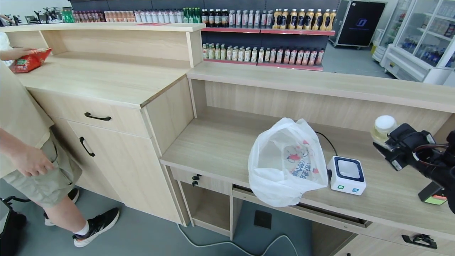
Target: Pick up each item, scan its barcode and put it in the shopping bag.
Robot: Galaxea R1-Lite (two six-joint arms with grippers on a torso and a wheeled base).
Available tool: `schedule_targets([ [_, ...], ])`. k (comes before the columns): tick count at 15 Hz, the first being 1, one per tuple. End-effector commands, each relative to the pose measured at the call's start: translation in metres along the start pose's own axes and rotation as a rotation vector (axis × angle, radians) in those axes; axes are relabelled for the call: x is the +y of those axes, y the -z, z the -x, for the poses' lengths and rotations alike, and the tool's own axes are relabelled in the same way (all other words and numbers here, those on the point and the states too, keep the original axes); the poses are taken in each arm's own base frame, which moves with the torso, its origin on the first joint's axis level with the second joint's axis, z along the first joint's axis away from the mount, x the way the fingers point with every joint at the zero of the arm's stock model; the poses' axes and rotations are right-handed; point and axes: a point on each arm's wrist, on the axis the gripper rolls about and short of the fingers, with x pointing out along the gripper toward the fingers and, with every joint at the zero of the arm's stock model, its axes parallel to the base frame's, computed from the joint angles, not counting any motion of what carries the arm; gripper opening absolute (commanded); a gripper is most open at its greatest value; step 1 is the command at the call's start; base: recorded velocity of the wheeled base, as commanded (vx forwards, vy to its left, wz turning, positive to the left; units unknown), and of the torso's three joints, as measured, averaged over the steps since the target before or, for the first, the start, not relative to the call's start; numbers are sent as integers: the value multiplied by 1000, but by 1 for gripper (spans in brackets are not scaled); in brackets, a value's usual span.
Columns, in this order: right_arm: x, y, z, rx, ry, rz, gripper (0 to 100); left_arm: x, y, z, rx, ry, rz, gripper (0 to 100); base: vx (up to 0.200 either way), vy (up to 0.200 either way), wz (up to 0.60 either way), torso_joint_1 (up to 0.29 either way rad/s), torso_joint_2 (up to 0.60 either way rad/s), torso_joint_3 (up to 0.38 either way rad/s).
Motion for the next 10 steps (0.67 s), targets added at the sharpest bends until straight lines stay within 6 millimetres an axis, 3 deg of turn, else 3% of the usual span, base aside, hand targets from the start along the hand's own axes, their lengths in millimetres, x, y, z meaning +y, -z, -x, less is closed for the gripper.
schedule_targets([
  [1, 15, 20, -12, 17, -46, 16, 0, 0, 0, 0, 0, 0, 0, 0, 0, 0, 0, 0, 0, 0],
  [10, 23, 38, -28, -110, -92, 122, 0, 0, 0, 0, 0, 0, 0, 0, 0, 0, 0, 0, 0, 0],
])
